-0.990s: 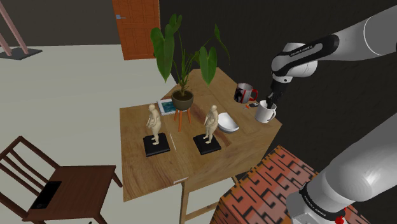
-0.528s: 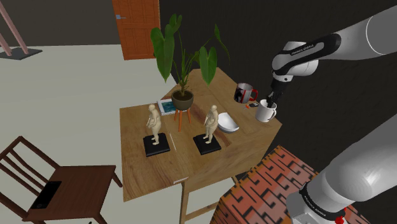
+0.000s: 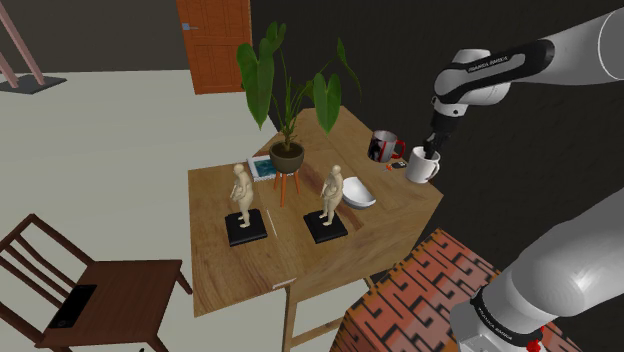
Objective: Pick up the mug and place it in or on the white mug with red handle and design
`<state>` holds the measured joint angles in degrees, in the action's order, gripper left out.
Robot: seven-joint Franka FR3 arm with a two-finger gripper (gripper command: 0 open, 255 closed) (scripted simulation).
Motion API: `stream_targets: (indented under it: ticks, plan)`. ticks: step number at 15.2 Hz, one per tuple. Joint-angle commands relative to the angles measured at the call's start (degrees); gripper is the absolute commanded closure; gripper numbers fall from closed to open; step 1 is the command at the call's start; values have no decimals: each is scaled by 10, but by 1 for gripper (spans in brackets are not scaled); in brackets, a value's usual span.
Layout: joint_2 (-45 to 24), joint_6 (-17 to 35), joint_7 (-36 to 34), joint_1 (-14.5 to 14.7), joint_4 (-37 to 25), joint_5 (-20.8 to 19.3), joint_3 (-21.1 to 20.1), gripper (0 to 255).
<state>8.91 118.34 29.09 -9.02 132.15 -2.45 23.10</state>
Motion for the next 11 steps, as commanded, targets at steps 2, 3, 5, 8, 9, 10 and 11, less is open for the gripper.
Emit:
stream_targets:
  ticks: [2, 3, 5, 8, 9, 10, 11]
  plan:
    - [11, -25, -3, 0, -15, -4, -2, 255]
    - [14, -33, -4, 0, -19, -5, -3, 255]
    - [20, -49, -6, 0, -29, -6, -4, 255]
    - [29, -72, -9, 0, -45, -8, -6, 255]
    - [31, -80, -10, 0, -51, -9, -7, 255]
    - [34, -88, -10, 0, -56, -10, -7, 255]
    - [36, -96, -11, 0, -62, -10, -8, 255]
